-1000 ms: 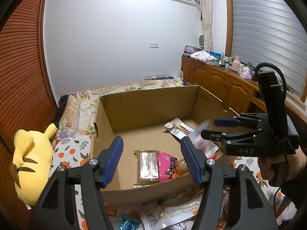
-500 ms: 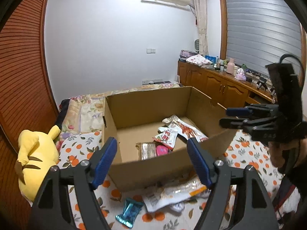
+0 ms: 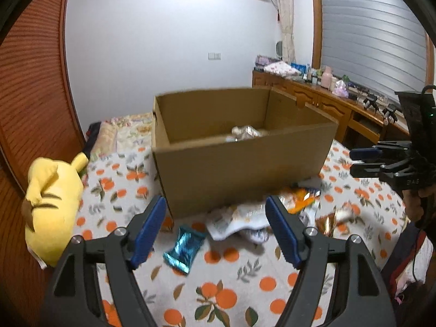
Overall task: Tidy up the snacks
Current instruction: 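Move both open grippers back down to the snack pile beside the box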
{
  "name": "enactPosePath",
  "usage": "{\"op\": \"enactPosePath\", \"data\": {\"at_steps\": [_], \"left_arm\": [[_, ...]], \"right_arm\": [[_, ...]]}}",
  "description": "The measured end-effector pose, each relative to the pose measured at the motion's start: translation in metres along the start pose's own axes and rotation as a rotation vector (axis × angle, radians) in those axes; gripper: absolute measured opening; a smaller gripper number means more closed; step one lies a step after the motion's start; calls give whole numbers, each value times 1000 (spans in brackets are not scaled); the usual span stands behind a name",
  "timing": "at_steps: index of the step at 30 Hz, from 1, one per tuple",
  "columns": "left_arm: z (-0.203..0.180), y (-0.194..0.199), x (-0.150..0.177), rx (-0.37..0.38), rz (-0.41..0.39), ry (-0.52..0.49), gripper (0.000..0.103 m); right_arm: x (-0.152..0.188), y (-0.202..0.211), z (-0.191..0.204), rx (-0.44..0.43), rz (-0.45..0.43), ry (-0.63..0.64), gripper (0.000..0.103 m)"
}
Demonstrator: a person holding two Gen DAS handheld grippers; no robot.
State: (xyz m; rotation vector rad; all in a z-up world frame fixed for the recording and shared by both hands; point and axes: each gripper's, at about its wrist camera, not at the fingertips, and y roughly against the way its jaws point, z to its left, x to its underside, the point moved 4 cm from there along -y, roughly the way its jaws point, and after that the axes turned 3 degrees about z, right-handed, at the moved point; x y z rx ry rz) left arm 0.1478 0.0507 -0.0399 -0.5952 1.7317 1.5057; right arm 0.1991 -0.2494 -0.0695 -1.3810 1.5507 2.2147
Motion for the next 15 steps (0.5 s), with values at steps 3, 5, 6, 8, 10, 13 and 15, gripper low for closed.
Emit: {"op": "enactPosePath", "data": {"at_steps": [3,5,6,8,10,13,15], "left_arm": [[2,-14,16,-4,43,-9,76],[5,-22,25,-14,67,-7,76],[6,-25,28,-15,76,-4,75],[10,-31,33,-19,94,0,75],[14,-37,37,-18,110,7,74],[21,-47,40,-20,141,16,72],[25,-53,40,-21,155,12,71]], "right_arm": [[18,-7,-2,6,32,8,57],[29,-12,-4,9,53,5,57],[34,-15,-5,7,65,3,57],[43,-21,-6,4,83,-2,57],[50,-25,-4,-1,96,0,57],[56,-31,-3,-12,108,1,57],[58,-33,-2,-20,112,5,57]]}}
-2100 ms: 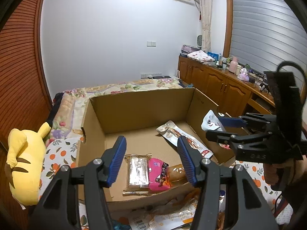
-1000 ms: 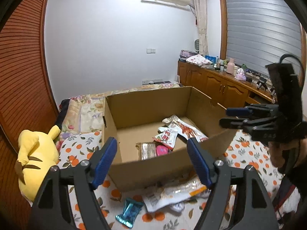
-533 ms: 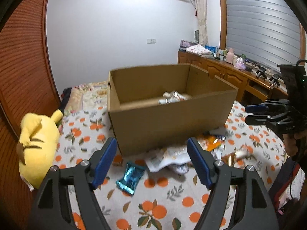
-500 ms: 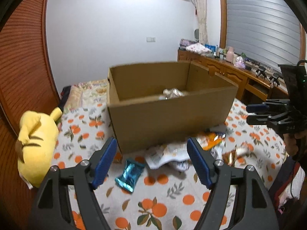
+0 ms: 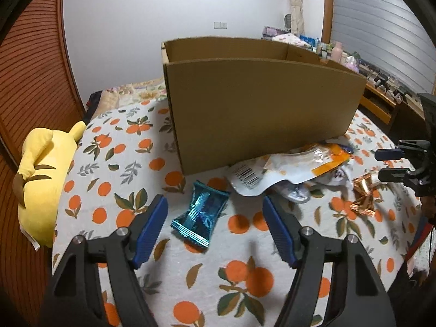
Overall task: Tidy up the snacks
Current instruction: 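Move both open grippers back down to the snack pile beside the box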
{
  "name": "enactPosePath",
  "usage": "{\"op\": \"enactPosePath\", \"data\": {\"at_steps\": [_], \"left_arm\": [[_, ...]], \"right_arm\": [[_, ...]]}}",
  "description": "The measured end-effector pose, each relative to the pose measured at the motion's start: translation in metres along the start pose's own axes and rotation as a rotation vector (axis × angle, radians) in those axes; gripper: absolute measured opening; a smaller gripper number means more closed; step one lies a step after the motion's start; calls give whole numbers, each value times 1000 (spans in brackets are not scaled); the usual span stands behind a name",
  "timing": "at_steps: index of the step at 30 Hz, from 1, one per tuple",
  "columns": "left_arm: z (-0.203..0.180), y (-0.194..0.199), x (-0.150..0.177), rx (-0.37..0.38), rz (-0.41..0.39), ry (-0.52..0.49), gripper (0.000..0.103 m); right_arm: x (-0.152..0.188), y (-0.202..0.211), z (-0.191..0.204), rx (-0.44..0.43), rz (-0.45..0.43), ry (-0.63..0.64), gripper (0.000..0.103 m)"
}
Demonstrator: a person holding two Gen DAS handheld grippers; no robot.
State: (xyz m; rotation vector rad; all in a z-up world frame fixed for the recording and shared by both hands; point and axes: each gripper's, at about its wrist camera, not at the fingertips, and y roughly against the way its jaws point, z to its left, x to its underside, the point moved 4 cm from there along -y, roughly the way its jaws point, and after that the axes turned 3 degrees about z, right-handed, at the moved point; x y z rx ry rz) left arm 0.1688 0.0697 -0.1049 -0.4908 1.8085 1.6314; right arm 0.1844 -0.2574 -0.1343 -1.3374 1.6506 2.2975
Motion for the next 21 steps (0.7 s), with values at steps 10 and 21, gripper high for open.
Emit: {"op": "enactPosePath", "data": {"at_steps": [10,21], "left_arm": [[11,-24,3,21,72,16,69],[6,-33,5,47,117,-12,69]], "right_arm": [[5,-13,3,-18,37,26,57],[9,-20,-1,18,81,41,57]]}}
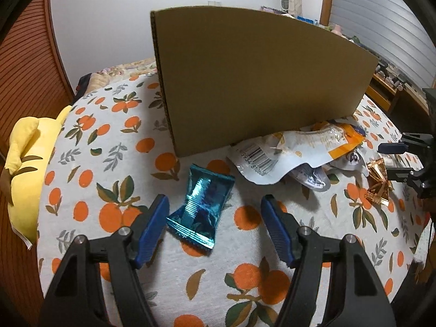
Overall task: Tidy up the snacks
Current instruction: 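Move both open grippers back down to the snack pile beside the box, then close the left gripper on the teal candy while the right grasps the clear-wrapped white bar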
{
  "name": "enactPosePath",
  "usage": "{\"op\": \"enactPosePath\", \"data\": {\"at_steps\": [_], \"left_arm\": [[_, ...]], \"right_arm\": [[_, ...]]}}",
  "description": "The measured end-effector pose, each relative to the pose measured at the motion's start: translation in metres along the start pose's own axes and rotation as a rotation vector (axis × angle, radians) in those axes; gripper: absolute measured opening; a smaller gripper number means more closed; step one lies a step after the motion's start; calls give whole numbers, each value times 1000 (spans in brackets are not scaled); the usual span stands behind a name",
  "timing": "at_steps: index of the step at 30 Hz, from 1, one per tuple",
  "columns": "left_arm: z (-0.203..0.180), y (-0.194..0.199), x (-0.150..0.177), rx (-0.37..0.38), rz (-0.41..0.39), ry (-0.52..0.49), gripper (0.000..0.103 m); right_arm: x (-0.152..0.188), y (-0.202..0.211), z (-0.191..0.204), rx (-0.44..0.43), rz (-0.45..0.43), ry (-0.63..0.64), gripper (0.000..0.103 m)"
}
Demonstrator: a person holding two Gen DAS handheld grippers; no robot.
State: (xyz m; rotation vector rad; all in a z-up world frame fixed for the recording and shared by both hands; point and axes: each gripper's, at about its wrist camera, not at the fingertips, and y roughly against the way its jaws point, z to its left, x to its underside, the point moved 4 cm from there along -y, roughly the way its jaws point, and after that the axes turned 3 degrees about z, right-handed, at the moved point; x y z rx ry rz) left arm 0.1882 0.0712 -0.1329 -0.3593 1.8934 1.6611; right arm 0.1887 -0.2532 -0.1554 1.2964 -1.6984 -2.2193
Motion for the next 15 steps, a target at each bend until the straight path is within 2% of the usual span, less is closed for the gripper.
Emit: {"op": "enactPosePath", "data": {"at_steps": [2,6,10,15], "left_arm": [[1,0,0,8,4,1,68],[2,0,1,6,2,-15,60],[3,0,0,25,-2,-6,59],[8,-2,-4,32,-5,16,59]], "right_arm": [[1,1,0,3,6,-1,57],[6,3,3,15,17,3,57],[10,6,8,34,19,9,56],[10,8,6,55,-1,-22,47]]}}
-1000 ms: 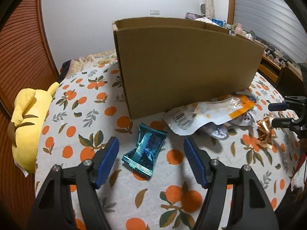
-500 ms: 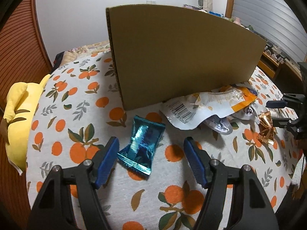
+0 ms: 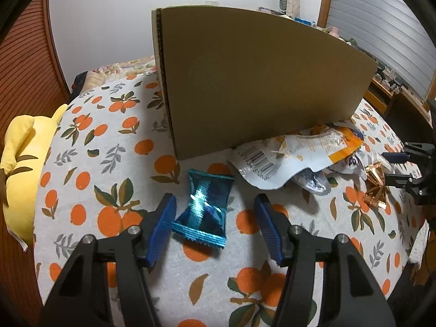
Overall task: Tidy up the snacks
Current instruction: 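Close the left gripper on the teal candy while the right grasps the clear-wrapped white bar, then lift the teal candy and white bar over the box with both grippers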
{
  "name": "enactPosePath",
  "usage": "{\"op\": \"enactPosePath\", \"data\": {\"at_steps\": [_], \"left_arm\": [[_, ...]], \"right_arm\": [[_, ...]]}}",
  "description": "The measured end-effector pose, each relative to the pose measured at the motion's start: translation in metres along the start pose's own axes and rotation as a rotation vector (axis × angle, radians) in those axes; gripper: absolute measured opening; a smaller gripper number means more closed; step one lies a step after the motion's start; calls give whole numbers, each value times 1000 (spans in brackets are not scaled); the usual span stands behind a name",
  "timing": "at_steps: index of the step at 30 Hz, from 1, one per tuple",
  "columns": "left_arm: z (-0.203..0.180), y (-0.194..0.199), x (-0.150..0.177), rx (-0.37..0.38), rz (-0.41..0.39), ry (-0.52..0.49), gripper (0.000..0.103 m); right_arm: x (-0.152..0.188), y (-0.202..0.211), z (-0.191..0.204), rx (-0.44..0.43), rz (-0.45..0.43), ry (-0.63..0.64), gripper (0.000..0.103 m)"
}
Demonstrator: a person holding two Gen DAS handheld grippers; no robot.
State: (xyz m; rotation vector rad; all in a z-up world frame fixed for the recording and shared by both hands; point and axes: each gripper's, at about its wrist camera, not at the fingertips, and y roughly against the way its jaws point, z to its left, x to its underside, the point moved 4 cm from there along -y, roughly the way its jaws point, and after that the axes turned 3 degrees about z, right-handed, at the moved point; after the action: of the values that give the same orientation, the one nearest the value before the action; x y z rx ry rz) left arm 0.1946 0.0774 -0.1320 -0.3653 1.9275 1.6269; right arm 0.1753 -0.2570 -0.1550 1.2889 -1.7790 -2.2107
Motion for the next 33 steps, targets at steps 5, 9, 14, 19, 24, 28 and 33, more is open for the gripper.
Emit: {"op": "enactPosePath", "data": {"at_steps": [5,9,14,19,24,28,33], "left_arm": [[5,-1,-4,0,1,25,41],[7,2,0,-1,5,25,27],[4,6,4,-19,6,8,22],[-1,15,12,-26,-9,9,22],[-8,32,15,-22,-53,9,22],[-16,49,13,1,-96,11,22],[-28,65,7,27,-135,0,22]], "right_arm": [[-3,-1,-5,5,-19,-34,29],[-3,-1,-7,13,-38,-51,25],[-2,0,-5,31,-53,-54,21],[-1,1,-2,52,-49,-51,19],[2,6,-3,39,-75,-79,19],[3,17,-5,27,-109,-109,19],[4,36,-3,20,-152,-125,19]]}}
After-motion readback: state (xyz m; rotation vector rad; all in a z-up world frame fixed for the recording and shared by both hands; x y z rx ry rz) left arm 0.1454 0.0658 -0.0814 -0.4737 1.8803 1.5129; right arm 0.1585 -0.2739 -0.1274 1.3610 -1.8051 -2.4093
